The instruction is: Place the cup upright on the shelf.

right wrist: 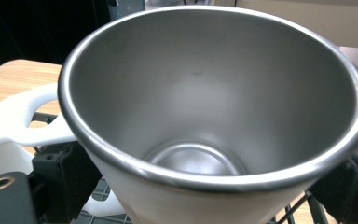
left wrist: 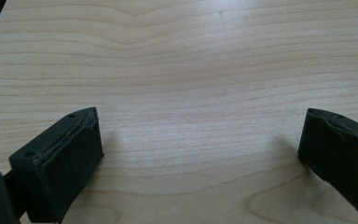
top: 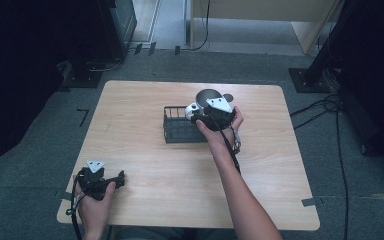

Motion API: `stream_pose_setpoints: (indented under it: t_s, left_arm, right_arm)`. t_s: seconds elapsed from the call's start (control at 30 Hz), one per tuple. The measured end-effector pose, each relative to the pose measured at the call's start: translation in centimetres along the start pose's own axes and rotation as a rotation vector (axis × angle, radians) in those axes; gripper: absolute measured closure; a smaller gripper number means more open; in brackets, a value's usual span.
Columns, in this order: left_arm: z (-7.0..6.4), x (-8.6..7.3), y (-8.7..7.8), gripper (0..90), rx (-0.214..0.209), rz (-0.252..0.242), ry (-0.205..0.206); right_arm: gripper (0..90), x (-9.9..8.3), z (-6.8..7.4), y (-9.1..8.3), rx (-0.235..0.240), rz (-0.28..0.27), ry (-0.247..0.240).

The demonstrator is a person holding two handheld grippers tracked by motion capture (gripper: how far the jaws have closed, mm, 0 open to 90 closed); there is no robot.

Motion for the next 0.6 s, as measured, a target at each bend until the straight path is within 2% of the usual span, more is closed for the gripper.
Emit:
stream_pose_setpoints:
  t_s: [0.23, 0.3, 0.6]
  left_arm:
    - [0.0, 0.0, 0.0, 0.0, 0.000, 0.000, 0.001]
    - [0.0, 0.0, 0.0, 0.0, 0.000, 0.001, 0.001]
    - [0.0, 0.0, 0.0, 0.0, 0.000, 0.000, 0.000]
  right_arm:
    - [7.5, -1.3, 0.0, 0.7, -0.031, 0.043, 0.002]
    - [7.4, -1.9, -0.2, 1.1, -0.038, 0.073, 0.021]
    - [6.7, -2.6, -0.6, 1.4, -0.012, 0.149, 0.024]
Point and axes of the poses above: each handheld gripper's, and its own axes: y roughly forward along the jaws, x roughly out of its top, z roughly to its left, the point moved 4 cm from there along y, roughly forward along the jaws, and after that the axes turned 11 degrees about y, right-handed, at the moved point
